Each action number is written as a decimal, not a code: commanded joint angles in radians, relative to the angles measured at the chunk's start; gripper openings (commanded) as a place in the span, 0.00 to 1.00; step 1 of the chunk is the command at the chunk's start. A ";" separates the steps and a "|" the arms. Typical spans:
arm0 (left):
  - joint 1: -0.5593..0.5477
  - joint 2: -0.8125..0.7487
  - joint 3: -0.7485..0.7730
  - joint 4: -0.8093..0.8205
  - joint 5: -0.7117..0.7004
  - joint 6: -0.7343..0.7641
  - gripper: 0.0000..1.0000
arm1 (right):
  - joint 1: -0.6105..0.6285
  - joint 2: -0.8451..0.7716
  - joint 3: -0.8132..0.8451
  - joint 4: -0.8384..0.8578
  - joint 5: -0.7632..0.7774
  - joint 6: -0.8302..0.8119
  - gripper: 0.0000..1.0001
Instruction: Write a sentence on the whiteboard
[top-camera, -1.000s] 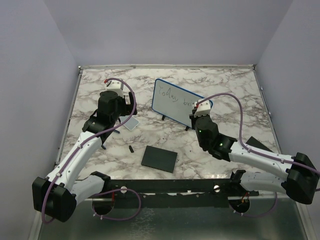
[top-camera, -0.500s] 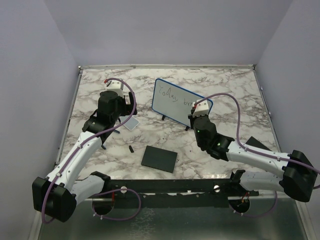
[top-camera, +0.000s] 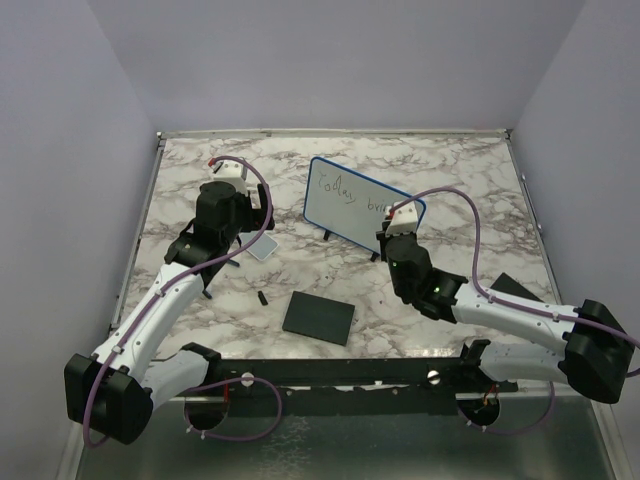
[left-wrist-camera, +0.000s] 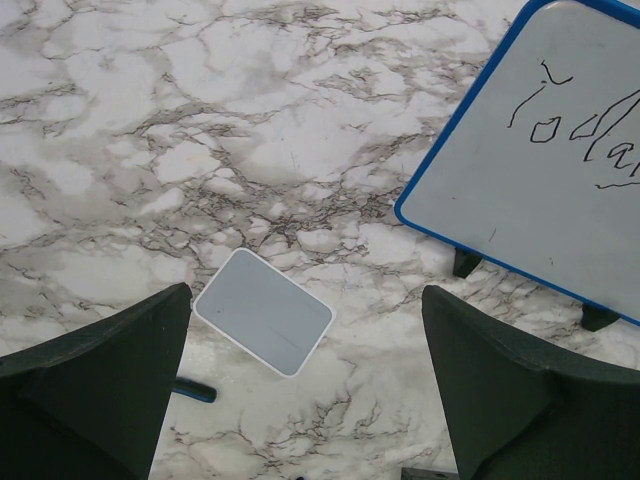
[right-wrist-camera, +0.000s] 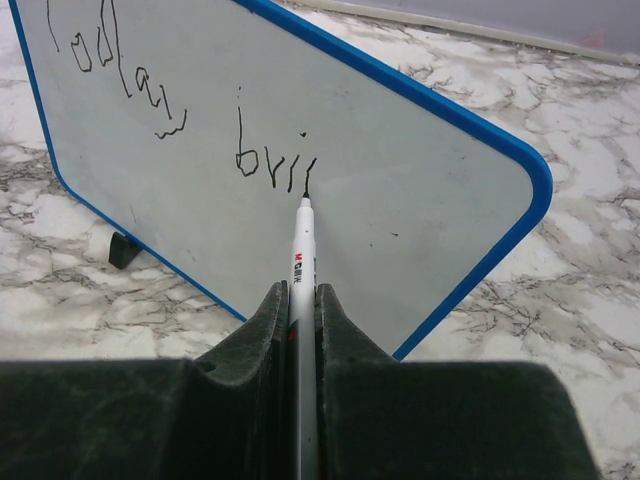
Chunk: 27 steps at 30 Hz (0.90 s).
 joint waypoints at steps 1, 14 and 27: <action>-0.009 -0.008 -0.011 0.014 0.022 -0.001 0.99 | 0.002 0.005 -0.018 -0.025 0.022 0.033 0.00; -0.008 -0.011 -0.011 0.014 0.020 -0.001 0.99 | 0.002 -0.007 -0.003 0.031 0.032 -0.027 0.00; -0.008 -0.011 -0.011 0.015 0.019 -0.001 0.99 | 0.002 -0.032 0.000 0.052 0.056 -0.067 0.00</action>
